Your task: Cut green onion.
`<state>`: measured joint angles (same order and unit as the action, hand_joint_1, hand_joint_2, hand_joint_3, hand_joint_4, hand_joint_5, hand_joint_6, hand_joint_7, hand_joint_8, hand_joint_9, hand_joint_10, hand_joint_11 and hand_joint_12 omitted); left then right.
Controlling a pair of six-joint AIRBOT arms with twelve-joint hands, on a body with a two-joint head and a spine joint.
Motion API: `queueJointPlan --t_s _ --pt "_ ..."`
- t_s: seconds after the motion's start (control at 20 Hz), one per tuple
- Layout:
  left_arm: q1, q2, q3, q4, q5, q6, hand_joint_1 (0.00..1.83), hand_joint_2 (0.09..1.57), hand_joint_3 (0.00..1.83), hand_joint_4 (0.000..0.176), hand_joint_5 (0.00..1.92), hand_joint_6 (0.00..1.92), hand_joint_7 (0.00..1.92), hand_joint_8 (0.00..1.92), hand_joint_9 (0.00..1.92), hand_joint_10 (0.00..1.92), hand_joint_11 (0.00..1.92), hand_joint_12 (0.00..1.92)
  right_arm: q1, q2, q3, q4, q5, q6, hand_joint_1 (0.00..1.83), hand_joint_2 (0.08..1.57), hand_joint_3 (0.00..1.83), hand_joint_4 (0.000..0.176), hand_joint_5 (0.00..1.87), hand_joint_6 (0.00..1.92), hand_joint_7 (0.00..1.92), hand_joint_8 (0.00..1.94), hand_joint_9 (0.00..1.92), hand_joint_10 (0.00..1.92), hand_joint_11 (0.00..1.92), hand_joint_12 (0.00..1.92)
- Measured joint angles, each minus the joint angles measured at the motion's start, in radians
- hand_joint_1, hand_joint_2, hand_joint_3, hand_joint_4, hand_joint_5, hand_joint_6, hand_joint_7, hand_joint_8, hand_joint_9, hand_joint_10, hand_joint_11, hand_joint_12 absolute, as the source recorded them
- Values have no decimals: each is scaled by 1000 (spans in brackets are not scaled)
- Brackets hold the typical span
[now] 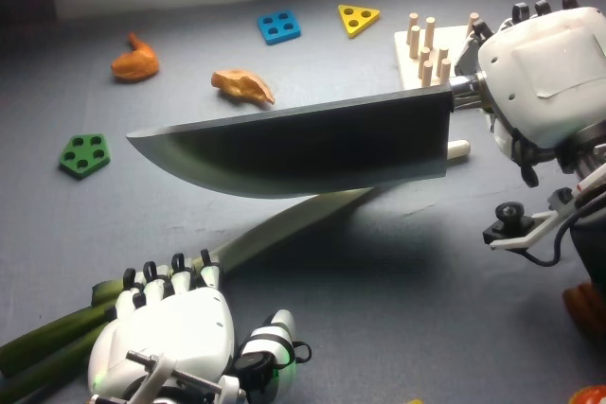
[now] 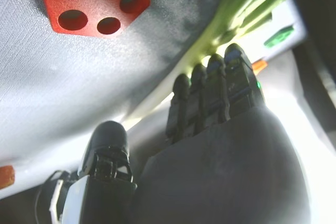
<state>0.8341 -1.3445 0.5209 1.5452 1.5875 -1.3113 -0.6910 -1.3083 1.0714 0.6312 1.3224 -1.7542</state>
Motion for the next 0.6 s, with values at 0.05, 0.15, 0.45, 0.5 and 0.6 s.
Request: queueJointPlan --t_s 0.05,0.15,0.45,0.5,0.6 --pt "0 0 0 0 0 0 0 1410 0 0 187 15 110 1 7 2 0 0 -6 7 2 -6 0 3 1573 956 415 176 1421 1921 1538 1941 1611 1921 1705 1921" --pt "0 0 0 1 0 0 0 1405 0 0 206 22 118 4 0 0 0 0 -11 14 3 -8 3 8 1591 956 414 176 1443 1921 1554 1941 1626 1921 1716 1921" --pt "-3 0 0 -1 -2 0 0 1414 0 0 200 16 132 8 4 1 0 0 -40 66 6 -40 4 44 1579 978 400 176 1441 1921 1551 1941 1623 1921 1716 1921" --pt "-3 0 0 -1 -2 0 0 1415 1 0 202 17 135 9 5 2 0 0 -44 84 6 -38 3 53 1580 979 398 176 1443 1921 1552 1941 1624 1921 1717 1921" --pt "-3 0 0 -1 -1 0 0 1417 1 0 168 3 101 1 0 0 0 0 -45 94 7 -33 0 52 1557 998 399 176 1446 1921 1550 1941 1624 1921 1719 1921"
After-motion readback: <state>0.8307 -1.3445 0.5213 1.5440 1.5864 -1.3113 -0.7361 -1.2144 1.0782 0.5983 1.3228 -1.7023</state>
